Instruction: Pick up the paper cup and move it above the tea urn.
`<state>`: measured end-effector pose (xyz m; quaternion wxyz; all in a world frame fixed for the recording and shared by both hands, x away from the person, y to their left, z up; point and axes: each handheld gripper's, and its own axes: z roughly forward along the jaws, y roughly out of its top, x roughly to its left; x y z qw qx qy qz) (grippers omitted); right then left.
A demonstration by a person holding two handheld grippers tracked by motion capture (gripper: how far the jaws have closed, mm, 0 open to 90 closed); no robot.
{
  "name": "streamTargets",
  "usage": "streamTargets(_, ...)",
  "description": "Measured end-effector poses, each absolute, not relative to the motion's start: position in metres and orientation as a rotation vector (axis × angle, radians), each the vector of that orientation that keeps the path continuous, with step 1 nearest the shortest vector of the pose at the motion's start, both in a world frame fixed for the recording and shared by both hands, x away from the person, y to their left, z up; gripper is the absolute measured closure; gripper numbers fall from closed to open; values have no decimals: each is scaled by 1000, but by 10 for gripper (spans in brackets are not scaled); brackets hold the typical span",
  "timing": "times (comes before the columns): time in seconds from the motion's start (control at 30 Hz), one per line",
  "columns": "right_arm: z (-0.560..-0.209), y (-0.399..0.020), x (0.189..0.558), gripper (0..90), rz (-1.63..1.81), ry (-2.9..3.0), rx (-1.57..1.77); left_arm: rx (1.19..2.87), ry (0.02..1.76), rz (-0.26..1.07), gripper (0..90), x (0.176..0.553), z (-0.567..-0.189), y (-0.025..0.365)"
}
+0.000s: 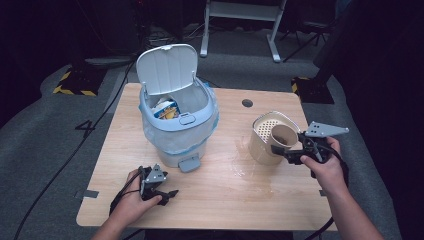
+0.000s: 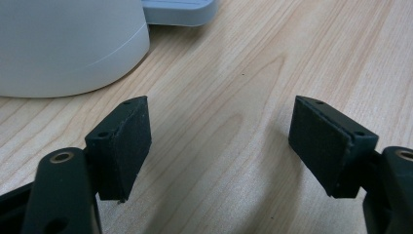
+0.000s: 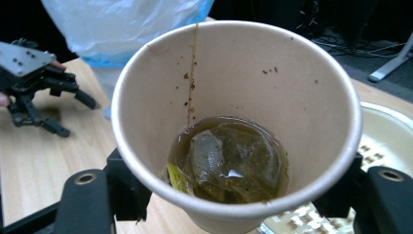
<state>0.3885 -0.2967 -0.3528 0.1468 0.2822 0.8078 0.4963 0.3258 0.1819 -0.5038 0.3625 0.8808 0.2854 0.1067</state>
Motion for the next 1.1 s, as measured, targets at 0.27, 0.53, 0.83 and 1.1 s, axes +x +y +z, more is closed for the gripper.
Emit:
streamTargets(0.27, -340, -306, 410, 312, 1408, 2305, 833, 2267, 736, 275, 238, 326, -504, 182)
streamTargets(0.53, -340, -320, 436, 312, 1381, 2248, 874, 2268, 736, 276, 236, 326, -504, 182)
streamTargets(0.83, -347, -331, 455, 312, 1395, 2204, 920, 2268, 736, 276, 236, 326, -504, 182)
streamTargets(1.1, -355, -334, 463, 312, 1395, 2207, 934, 2266, 740, 276, 236, 325, -504, 182)
